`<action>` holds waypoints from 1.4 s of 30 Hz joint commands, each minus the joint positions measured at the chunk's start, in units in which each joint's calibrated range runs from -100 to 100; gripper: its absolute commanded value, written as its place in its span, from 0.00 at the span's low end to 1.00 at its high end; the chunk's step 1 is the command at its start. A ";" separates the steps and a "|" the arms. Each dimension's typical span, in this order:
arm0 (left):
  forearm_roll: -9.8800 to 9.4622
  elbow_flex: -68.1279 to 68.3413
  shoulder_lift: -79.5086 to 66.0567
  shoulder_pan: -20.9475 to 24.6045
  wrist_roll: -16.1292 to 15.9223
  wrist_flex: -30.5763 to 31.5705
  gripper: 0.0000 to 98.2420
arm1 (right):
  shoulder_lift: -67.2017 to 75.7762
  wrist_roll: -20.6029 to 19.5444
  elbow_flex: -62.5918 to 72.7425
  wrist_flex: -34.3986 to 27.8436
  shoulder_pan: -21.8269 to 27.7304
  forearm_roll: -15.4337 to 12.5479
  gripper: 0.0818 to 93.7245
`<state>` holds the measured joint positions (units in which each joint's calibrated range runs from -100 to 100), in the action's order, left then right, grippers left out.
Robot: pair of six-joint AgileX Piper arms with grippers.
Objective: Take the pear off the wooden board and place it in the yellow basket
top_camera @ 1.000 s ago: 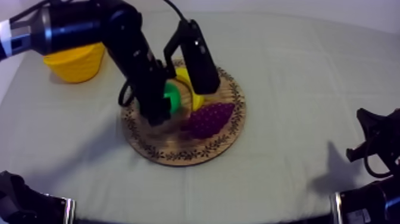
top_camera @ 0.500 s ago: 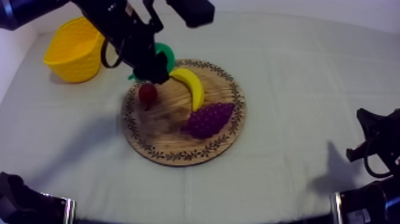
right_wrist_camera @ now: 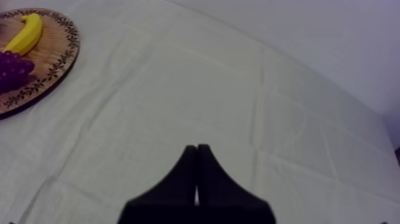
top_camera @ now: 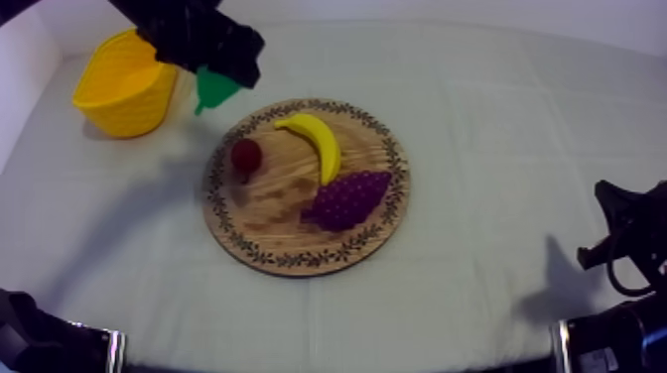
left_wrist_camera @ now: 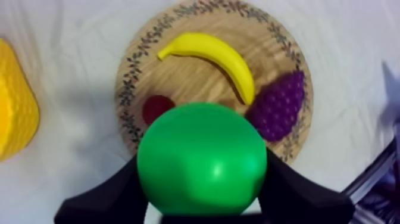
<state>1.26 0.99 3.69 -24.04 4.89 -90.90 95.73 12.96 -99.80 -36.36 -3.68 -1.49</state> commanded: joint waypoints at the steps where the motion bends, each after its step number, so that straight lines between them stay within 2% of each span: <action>1: -0.13 -1.16 -0.14 2.40 -0.17 -0.75 0.45 | 0.03 -0.03 0.02 -0.02 0.01 0.00 0.00; 11: -0.14 -6.45 1.12 13.86 -4.32 -4.28 0.45 | 0.03 -0.04 0.02 -0.02 0.01 0.00 0.00; 18: -0.76 -12.38 5.15 19.27 -7.09 -5.34 0.45 | 0.03 -0.04 0.02 -0.02 -0.03 0.00 0.00; 25: -1.33 -20.25 10.06 22.63 -7.62 -6.89 0.44 | 0.03 -0.04 0.02 -0.02 -0.07 0.00 0.00; 42: -0.66 -30.98 22.61 26.41 -7.93 -7.36 0.45 | 0.03 -0.04 0.02 -0.02 -0.07 0.00 0.00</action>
<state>0.47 -29.91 24.81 2.23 -2.91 -98.35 95.73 12.93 -99.80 -36.36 -3.72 -1.49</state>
